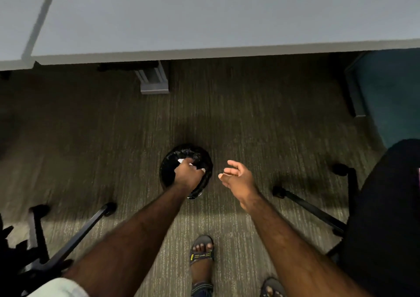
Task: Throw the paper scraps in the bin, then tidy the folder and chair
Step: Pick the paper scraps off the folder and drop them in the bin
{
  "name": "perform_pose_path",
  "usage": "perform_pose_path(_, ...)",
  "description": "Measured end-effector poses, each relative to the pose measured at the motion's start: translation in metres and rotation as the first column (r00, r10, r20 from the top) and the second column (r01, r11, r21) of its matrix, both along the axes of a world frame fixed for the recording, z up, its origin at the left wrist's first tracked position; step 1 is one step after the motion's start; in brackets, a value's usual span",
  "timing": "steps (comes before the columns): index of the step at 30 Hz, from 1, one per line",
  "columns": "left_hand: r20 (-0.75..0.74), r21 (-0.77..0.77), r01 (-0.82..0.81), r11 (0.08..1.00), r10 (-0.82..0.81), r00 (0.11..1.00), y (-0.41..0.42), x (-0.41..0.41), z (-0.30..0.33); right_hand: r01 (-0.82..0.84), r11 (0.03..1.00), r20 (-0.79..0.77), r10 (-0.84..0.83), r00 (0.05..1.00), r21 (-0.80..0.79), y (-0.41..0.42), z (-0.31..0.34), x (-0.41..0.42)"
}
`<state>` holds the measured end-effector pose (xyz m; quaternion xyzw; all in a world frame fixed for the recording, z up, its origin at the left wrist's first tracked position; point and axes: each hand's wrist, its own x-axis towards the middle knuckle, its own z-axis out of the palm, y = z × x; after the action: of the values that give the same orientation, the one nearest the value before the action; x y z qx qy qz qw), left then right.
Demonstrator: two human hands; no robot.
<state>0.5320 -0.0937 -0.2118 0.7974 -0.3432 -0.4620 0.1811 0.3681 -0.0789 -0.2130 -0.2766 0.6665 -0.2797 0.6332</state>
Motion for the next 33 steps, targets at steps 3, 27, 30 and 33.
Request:
perform_pose_path(3, -0.021, -0.045, 0.078, 0.996, -0.079, 0.997, -0.008, -0.056, 0.016, 0.042, 0.996, -0.041, -0.045, 0.998, -0.080, 0.002, 0.020, -0.052)
perform_pose_path(27, 0.420, -0.382, 0.918, 0.112, -0.863, 0.280, 0.067, -0.517, 0.127, 0.160, 0.899, -0.687, -0.417, 0.596, -0.407, 0.161, 0.146, -0.502)
perform_pose_path(30, 0.495, -0.316, 0.949, -0.005, -0.854, 0.161, 0.087, -0.554, 0.122, 0.121, 0.925, -0.752, -0.366, 0.548, -0.361, 0.181, 0.136, -0.540)
perform_pose_path(33, 0.553, -0.227, 0.971, -0.070, -0.830, 0.069, 0.099, -0.580, 0.116, 0.022, 0.970, -0.802, -0.212, 0.558, -0.241, 0.189, 0.127, -0.564)
